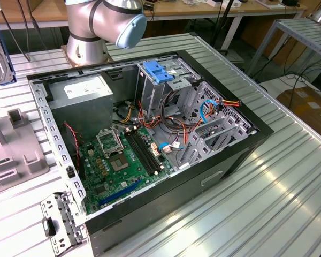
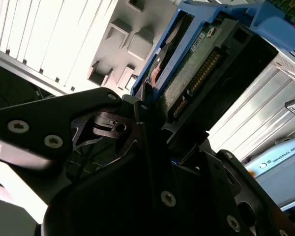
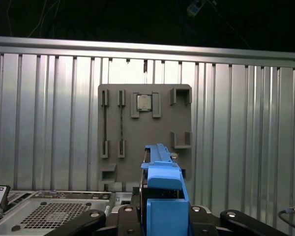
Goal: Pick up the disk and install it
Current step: 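Pick up the disk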
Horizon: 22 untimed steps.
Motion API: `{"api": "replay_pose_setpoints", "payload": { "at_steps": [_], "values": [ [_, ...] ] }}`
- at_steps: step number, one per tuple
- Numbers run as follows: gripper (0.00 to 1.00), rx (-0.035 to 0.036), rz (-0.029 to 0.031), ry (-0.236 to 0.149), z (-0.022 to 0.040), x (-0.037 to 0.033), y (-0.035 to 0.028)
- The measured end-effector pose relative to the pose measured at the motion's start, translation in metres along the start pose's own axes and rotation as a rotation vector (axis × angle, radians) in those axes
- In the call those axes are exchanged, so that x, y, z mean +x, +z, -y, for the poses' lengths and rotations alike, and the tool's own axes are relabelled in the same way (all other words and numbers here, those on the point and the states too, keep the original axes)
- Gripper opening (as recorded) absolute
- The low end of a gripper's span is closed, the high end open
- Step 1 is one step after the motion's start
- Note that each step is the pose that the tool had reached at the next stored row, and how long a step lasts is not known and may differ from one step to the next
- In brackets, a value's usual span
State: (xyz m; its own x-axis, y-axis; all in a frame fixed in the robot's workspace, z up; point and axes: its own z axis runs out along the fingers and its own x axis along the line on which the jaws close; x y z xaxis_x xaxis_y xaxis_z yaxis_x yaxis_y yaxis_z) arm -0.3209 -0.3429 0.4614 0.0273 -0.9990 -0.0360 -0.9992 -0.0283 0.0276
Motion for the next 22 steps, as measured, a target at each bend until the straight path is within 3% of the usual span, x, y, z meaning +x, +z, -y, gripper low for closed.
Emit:
{"api": "replay_pose_setpoints", "payload": {
  "at_steps": [15,18,22],
  "values": [
    [0.36,0.0000,0.0000,0.000,-0.0003,0.0107,-0.0002],
    [0.36,0.0000,0.0000,0.000,-0.0007,0.0261,-0.0007],
    [0.36,0.0000,0.0000,0.000,-0.0008,0.0282,-0.0008]
  ]
}}
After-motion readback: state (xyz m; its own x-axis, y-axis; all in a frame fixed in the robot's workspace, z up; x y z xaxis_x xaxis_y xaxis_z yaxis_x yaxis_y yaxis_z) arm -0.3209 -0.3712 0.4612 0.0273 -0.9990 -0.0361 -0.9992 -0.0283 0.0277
